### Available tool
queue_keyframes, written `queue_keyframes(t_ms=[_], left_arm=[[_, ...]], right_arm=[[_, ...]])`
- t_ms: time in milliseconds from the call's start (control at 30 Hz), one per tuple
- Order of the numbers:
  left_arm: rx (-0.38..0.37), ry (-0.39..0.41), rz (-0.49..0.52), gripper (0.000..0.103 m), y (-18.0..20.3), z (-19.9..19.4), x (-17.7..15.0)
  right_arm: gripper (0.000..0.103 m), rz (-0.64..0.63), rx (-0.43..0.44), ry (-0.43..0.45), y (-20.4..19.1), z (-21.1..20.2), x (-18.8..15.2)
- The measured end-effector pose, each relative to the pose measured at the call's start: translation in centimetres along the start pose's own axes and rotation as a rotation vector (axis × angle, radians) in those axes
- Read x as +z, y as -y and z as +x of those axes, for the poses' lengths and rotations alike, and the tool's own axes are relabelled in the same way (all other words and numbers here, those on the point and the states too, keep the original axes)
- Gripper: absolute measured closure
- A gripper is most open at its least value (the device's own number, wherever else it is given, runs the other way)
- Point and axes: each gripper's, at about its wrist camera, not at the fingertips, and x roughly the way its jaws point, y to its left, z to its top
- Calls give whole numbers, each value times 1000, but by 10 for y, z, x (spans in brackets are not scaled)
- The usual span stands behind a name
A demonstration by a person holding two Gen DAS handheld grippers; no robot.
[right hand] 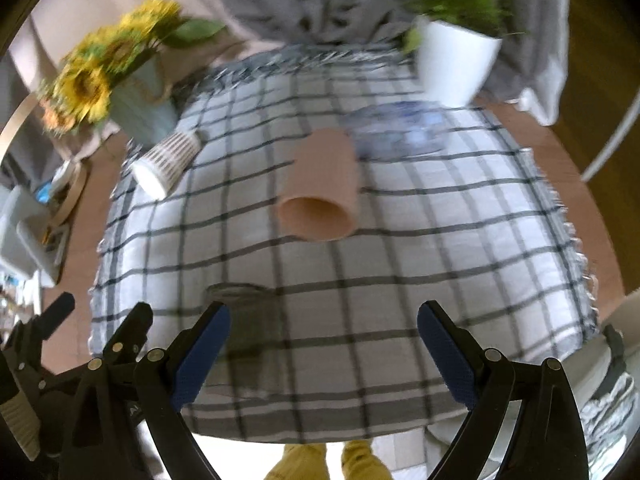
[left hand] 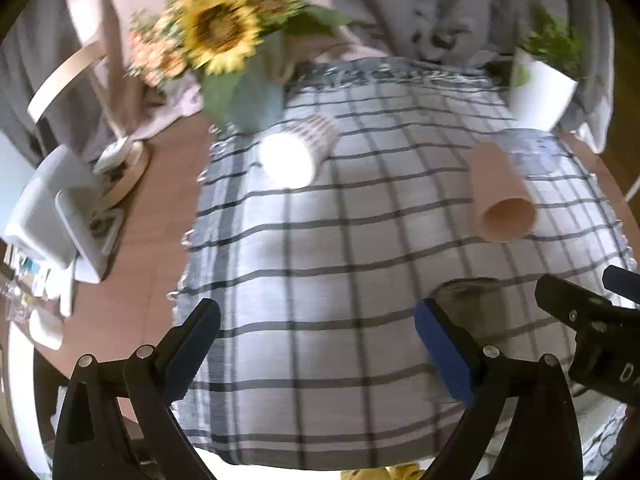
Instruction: Flip cup upside down
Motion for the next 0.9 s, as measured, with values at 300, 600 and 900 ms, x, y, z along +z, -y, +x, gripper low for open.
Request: queue_keyframes(t_ms=[300,600,900], left_arm=[[15,-73,-66,4,-39,36,-6],[-49,-107,-82,4,-47,57,-6],[-68,-113,-78,4,-48,64,-4]], right_arm=[[9,-14,42,-175,-33,53,9],[14,-15,13,-280,-46,89,9],[35,-14,32,-321,-52,105,3]])
